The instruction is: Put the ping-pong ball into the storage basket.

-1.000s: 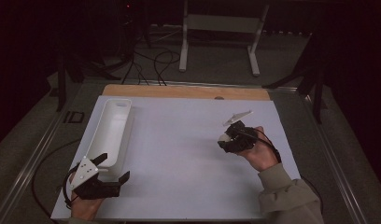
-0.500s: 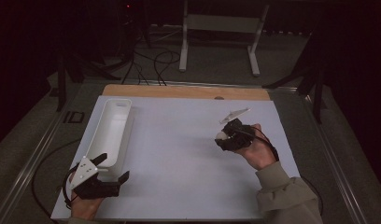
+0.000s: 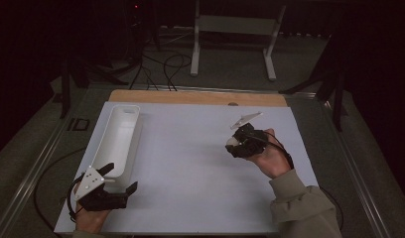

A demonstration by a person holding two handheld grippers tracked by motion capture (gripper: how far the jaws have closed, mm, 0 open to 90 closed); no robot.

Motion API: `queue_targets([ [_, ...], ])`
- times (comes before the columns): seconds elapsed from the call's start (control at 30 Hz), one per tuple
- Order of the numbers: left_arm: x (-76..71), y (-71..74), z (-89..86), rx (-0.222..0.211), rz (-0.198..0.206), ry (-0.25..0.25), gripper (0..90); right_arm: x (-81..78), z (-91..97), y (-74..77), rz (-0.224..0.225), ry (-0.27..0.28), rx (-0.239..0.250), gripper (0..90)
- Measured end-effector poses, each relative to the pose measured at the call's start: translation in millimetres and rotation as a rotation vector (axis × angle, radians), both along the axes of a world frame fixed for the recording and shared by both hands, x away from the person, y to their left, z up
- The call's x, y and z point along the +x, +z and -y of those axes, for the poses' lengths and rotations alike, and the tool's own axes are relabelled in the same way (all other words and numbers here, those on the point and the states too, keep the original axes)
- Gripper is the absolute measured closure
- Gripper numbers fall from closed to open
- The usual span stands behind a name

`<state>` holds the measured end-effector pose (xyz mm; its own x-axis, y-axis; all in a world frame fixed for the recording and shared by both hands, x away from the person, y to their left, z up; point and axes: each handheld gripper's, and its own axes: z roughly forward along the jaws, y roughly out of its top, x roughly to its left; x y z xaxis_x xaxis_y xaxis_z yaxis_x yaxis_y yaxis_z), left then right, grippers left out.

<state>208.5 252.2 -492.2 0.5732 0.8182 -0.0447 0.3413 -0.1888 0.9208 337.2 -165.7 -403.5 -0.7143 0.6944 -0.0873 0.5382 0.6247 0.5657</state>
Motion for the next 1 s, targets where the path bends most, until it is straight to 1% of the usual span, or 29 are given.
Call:
queue_targets([
  [0.47,0.3,-0.7,-0.7,-0.003,-0.004,0.002,0.0,2.4,-8.8,6.1,0.012,0.009,-0.002,50.8],
  [1.0,0.6,-0.9,-0.5,-0.001,-0.006,0.002,0.0,6.8,-16.8,8.0,0.019,0.016,0.01,50.8],
])
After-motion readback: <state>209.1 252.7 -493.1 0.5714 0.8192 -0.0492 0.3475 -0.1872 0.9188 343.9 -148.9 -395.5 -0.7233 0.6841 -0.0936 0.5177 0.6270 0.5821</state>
